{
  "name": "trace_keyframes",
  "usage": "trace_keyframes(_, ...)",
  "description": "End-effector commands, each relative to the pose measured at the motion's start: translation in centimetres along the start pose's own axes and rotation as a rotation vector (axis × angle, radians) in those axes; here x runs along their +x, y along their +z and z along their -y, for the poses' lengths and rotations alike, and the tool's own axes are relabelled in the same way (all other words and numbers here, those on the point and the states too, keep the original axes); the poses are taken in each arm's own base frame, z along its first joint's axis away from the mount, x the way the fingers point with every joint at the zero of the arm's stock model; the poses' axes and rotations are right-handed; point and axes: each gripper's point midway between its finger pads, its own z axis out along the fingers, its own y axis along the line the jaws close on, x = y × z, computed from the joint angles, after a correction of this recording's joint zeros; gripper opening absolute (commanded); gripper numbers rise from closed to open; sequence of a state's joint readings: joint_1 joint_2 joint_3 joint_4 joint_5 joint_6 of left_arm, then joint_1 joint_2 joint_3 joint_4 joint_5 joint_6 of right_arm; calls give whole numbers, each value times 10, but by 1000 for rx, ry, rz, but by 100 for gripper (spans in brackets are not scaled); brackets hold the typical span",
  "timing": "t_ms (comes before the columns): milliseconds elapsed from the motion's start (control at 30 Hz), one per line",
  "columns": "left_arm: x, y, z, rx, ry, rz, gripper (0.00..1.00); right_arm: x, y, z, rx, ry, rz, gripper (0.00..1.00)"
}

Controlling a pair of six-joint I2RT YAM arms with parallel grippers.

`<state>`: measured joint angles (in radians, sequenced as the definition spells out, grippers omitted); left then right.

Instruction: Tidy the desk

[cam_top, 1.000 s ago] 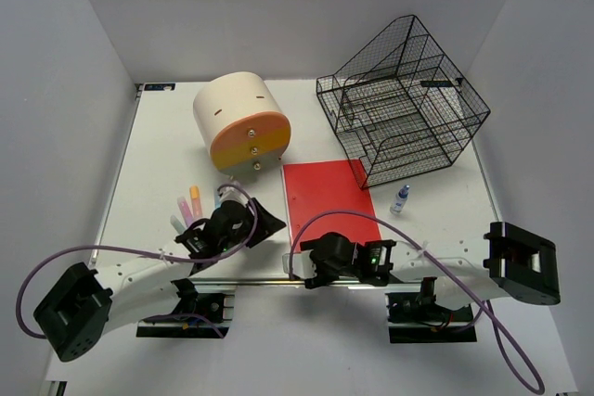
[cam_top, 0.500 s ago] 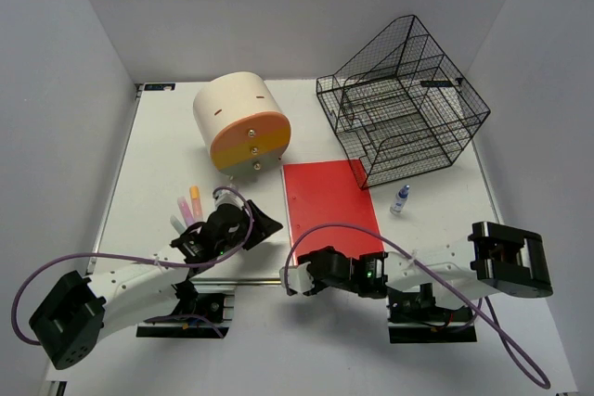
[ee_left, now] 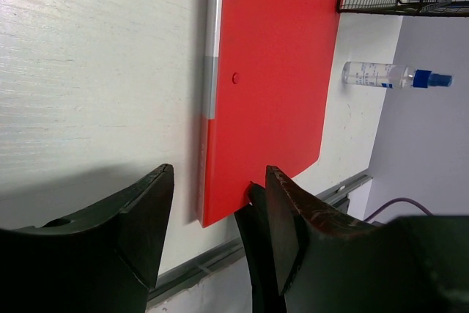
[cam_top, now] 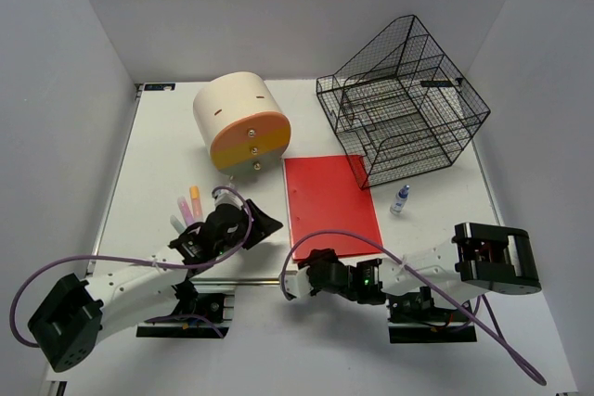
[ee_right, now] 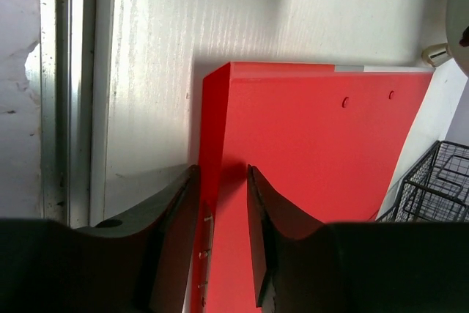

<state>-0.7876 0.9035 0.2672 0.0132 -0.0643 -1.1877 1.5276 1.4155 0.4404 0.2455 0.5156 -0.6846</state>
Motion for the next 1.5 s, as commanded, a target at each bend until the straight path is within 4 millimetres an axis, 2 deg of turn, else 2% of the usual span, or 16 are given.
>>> trace_keyframes(0, -1, -2, -1, 4, -4, 13, 63, -3, -1, 5, 45, -21, 7, 38)
trace_keyframes(67, -3, -4, 2, 14, -7, 19, 63, -6, -3, 3, 33, -9, 16, 37)
trace_keyframes(100, 0, -4, -5, -10, -3, 11, 63, -8, -4, 4, 31, 1, 20, 37)
trace_keyframes(233, 1, -4, -8, -15, -3, 9, 63, -9, -5, 7, 38, 21, 25, 38)
trace_keyframes(367, 2, -3, -8, -14, -7, 8, 63, -3, -3, 9, 69, -3, 10, 34)
trace_keyframes(433, 2, -3, -8, -13, -7, 6, 63, -3, -2, 12, 89, -8, 7, 24)
trace_keyframes(733, 3, -3, -8, -16, -10, 0, 63, 1, 0, 8, 88, -29, -11, 6)
trace_keyframes(767, 3, -3, -8, -14, -12, -1, 63, 0, 0, 9, 92, -30, -10, 1)
trace_keyframes(967, 3, -3, -8, -10, -14, 2, 63, -2, -3, 11, 90, -23, 3, 0)
trace_keyframes(1000, 0, -3, 0, 18, -17, 12, 63, -4, -4, 13, 94, -14, 11, 0)
trace_keyframes(1100, 0, -3, 3, 28, -19, 11, 64, -6, -8, 16, 95, -3, 27, 0)
trace_keyframes(1167, 1, -2, 3, 26, -27, 3, 67, -8, -11, 17, 96, -2, 39, 0)
trace_keyframes(1267, 1, -1, 7, 34, -35, -3, 79, -12, -16, 23, 107, 13, 66, 0)
trace_keyframes(1467, 4, 5, 11, 40, -45, -19, 81, -14, -24, 32, 124, 47, 103, 0)
